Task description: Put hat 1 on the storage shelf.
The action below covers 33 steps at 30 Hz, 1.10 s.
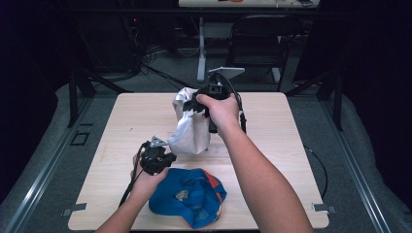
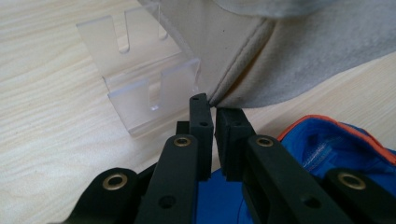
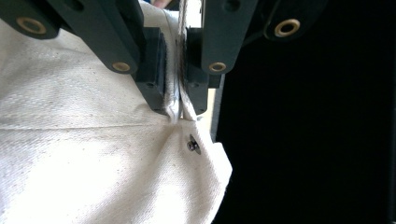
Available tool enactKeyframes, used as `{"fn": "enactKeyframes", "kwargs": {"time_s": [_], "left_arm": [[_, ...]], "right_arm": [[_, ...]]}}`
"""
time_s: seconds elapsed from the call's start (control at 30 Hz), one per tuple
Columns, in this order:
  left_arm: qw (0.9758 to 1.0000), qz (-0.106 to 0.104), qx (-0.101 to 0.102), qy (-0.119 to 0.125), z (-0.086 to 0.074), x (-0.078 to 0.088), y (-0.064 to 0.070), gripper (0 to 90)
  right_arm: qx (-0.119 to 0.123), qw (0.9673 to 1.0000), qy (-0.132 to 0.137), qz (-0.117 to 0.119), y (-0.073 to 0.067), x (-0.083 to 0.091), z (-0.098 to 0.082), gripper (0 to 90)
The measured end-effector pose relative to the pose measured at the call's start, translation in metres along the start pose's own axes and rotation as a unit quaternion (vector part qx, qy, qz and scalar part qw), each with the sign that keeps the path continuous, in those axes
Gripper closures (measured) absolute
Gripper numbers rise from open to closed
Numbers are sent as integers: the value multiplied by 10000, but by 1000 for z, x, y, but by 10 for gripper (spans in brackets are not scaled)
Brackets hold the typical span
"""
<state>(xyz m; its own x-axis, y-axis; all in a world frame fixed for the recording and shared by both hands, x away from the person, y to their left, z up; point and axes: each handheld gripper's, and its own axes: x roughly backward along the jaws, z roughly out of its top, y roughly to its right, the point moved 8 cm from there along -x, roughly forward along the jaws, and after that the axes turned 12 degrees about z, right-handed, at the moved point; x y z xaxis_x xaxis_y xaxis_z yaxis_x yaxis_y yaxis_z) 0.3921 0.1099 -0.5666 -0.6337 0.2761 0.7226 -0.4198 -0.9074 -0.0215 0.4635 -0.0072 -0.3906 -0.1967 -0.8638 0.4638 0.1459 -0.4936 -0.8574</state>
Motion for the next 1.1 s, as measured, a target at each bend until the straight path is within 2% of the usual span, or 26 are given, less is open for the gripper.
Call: {"fn": "enactKeyframes", "kwargs": {"time_s": [0.13, 0.2, 0.3, 0.5, 0.53, 0.63, 0.7, 0.77, 0.83, 0.93, 1.07, 1.1], "left_arm": [[9999, 69, 15, -78, -5, -6, 0, 858], [9999, 34, 51, -88, -9, -10, 0, 858], [9999, -7, 61, -87, -10, -9, 0, 856], [9999, -19, 122, 62, -11, -7, 1, 829], [9998, -106, 154, 75, -13, -3, 0, 810], [9998, -58, 154, 140, -17, 0, -2, 787], [9999, -38, 131, 80, -24, 4, -5, 755], [9998, -108, 159, 10, -29, 8, -8, 739], [9997, -83, 207, 45, -30, 9, -10, 720], [9993, -152, 323, -93, -36, 15, -17, 706], [9993, -99, 302, -199, -40, 18, -22, 681], [9992, -105, 263, -298, -43, 20, -25, 680]], "right_arm": [[-2, 10000, -29, -74, 7, -2, -1, 816], [2, 9998, -82, -194, 15, -4, -3, 816], [-24, 9998, -55, -176, 20, -5, -4, 816], [-6, 9998, 6, -219, 22, -1, -3, 810], [22, 9997, 4, -229, 22, 0, -3, 802], [84, 9996, 0, -267, 22, 2, -4, 778], [102, 9995, 22, -305, 23, 7, -4, 751], [112, 9994, 72, -331, 23, 10, -4, 727], [157, 9993, 46, -341, 23, 12, -4, 720], [243, 9991, 6, -350, 21, 21, -9, 700], [423, 9980, -29, -474, 20, 32, -14, 680], [434, 9978, -49, -490, 20, 35, -15, 678]]}}
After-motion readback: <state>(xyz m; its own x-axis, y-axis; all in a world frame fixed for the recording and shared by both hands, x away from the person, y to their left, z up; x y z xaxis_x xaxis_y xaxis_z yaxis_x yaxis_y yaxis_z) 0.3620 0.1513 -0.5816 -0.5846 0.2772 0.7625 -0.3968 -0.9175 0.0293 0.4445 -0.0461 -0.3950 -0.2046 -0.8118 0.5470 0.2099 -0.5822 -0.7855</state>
